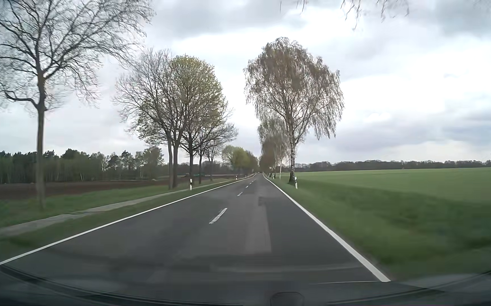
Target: Follow the waypoints while adhering to traffic rules and regulations
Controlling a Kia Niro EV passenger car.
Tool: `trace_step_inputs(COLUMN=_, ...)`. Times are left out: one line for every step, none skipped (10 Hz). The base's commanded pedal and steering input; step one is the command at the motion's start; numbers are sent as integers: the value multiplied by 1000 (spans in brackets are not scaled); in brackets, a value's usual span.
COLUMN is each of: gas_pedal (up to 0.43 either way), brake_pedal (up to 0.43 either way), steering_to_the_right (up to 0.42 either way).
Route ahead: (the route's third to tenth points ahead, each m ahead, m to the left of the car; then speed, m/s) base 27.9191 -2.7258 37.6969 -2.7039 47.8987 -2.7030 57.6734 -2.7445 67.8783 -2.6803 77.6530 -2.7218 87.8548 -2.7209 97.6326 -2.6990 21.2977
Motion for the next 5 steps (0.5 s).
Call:
trace_step_inputs(gas_pedal=0, brake_pedal=0, steering_to_the_right=0)
trace_step_inputs(gas_pedal=0, brake_pedal=0, steering_to_the_right=0)
trace_step_inputs(gas_pedal=0, brake_pedal=0, steering_to_the_right=-1)
trace_step_inputs(gas_pedal=8, brake_pedal=6, steering_to_the_right=-2)
trace_step_inputs(gas_pedal=59, brake_pedal=0, steering_to_the_right=-2)
